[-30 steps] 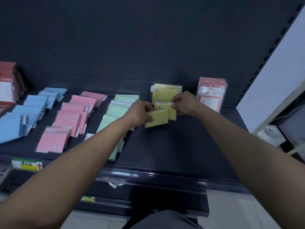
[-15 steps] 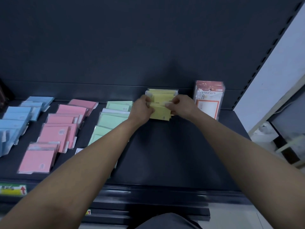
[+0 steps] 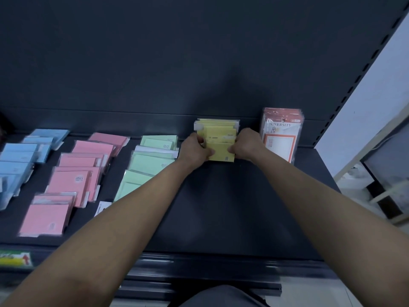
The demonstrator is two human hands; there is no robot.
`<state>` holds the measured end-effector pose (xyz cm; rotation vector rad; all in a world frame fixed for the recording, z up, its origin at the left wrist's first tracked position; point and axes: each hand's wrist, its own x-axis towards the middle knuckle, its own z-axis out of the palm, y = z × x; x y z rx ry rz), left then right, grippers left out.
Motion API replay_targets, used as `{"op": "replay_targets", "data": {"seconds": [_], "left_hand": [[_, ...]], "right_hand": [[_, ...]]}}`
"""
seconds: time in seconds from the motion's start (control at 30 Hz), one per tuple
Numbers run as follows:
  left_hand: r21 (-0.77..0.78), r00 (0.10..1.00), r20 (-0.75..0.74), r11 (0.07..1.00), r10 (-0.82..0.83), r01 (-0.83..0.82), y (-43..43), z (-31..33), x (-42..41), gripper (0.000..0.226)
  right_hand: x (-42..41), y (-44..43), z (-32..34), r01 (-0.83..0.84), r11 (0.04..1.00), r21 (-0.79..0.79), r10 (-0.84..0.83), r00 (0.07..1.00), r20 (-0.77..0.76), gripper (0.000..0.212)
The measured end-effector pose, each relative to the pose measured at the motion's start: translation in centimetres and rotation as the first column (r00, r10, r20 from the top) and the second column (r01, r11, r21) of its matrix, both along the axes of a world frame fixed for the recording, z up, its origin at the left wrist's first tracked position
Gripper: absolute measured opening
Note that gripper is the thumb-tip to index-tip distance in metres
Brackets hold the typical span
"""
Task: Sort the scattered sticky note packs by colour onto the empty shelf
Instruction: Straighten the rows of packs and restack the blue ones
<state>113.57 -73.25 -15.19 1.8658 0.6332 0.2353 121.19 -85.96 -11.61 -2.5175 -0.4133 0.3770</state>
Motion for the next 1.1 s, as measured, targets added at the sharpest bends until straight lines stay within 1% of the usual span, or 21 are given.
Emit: {"op": "replay_targets", "data": {"seconds": [0.17,0.27,0.33,0.37,0.5,0.57,0.63,0.67,0.77,0.83,0.9,1.0,1.1], "left_hand": [[0.001,0.999,-0.028,1.0,-0.023,0.023,0.2,0.1,-0.3,0.038],[0.03,0.998,-0.043,0.999,-0.037,0.038,0.4,0.4,-0.6,0.038],[0.076,0.998,-0.054,0.996,-0.039,0.043,0.5,0.8,-0.8,0.04],[0.098,0.997,-0.059,0.994,-0.039,0.045,0.6,0.9,-0.9,0.042],[0.147,0.996,-0.075,0.988,-0.039,0.05,0.9,1.3,-1.7,0.044],[0.169,0.997,-0.074,0.984,-0.037,0.05,1.2,1.5,-2.2,0.044],[0.198,0.998,-0.055,0.979,-0.034,0.044,1.9,2.1,-2.8,0.042],[0.215,0.998,-0.046,0.976,-0.033,0.042,2.3,2.5,-3.1,0.04],[0.263,0.998,-0.053,0.963,-0.041,0.053,4.0,4.0,-4.5,0.034],[0.313,0.993,-0.108,0.946,-0.054,0.085,5.4,5.0,-5.9,0.032],[0.369,0.983,-0.172,0.92,-0.069,0.13,6.7,5.9,-7.6,0.031],[0.448,0.94,-0.332,0.864,-0.077,0.229,8.5,6.7,-10.3,0.033],[0.405,0.873,-0.475,0.854,-0.11,0.328,10.1,6.5,-12.5,0.039]], "right_hand": [[-0.1,-0.4,0.2,-0.027,0.999,0.018,0.027,0.999,-0.029,0.022],[-0.5,-0.7,0.7,-0.042,0.999,-0.031,0.043,0.999,0.022,0.009],[-0.5,-0.9,1.0,-0.035,0.996,-0.078,0.041,0.996,0.079,0.03],[-0.5,-1.1,1.1,-0.033,0.996,-0.085,0.041,0.994,0.101,0.037],[-0.7,-1.3,1.5,-0.022,0.994,-0.11,0.041,0.984,0.173,0.039],[-1.3,-1.0,2.1,-0.024,0.993,-0.114,0.048,0.975,0.215,0.036],[-2.1,-0.3,3.0,-0.065,0.992,-0.104,0.088,0.967,0.239,0.019],[-2.5,0.2,3.4,-0.115,0.99,-0.078,0.13,0.964,0.231,0.014],[-4.2,2.0,4.2,-0.287,0.958,0.018,0.28,0.947,0.158,0.02],[-5.5,3.3,4.5,-0.369,0.929,0.026,0.363,0.923,0.126,0.018],[-6.5,4.6,4.4,-0.415,0.909,0.028,0.411,0.907,0.096,0.017],[-7.9,6.6,3.9,-0.469,0.883,-0.017,0.469,0.88,0.07,0.021],[-8.9,8.2,3.3,-0.487,0.872,-0.057,0.489,0.871,0.044,0.032]]}}
